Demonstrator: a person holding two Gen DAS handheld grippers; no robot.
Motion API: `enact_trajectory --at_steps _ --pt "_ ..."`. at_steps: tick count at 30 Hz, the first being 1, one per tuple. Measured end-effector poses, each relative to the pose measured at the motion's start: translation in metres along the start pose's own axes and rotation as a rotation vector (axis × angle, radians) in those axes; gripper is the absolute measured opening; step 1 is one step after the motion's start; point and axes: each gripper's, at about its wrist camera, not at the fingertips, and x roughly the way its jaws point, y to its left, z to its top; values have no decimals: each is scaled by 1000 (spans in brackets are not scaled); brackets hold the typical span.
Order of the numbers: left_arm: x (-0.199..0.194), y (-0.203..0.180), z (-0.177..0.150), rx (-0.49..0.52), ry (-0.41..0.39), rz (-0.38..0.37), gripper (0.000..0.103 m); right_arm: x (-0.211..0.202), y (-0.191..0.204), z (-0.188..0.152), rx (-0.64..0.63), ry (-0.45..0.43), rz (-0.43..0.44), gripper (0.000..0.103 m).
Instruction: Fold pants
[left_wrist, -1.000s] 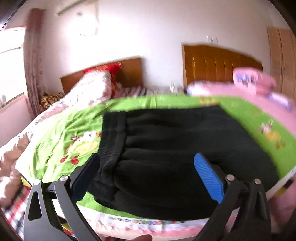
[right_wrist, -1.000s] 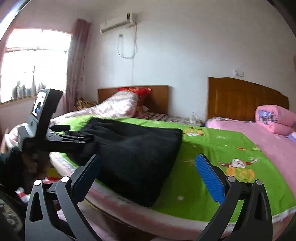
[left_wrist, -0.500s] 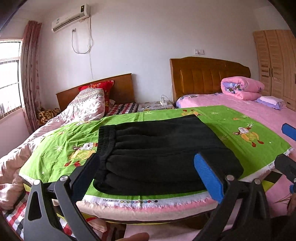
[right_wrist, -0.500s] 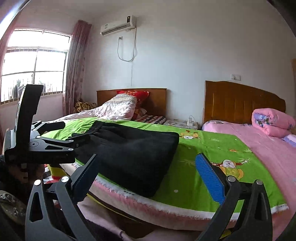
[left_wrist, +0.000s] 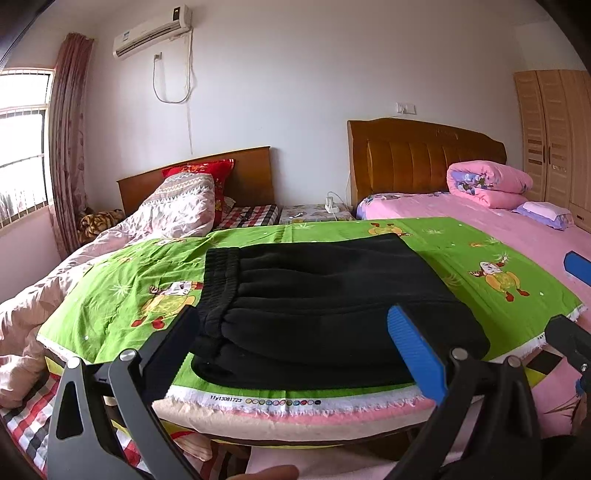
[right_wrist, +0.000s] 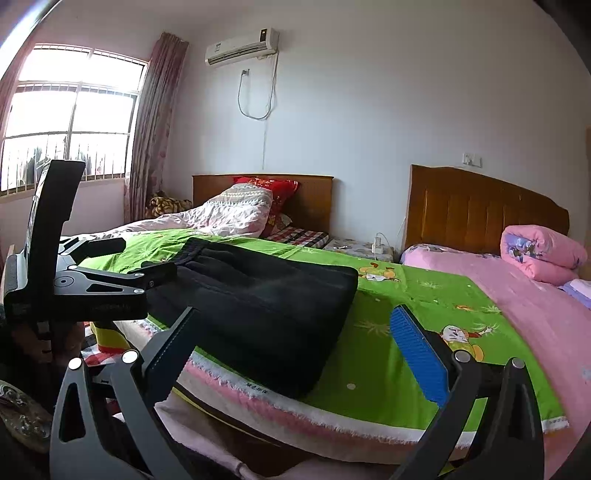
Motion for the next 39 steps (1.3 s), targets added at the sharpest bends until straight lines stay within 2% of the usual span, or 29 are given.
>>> enact_trajectory --at_steps 39 --pt "4 3 -1 -6 18 -5 102 1 -3 -2 17 14 -8 99"
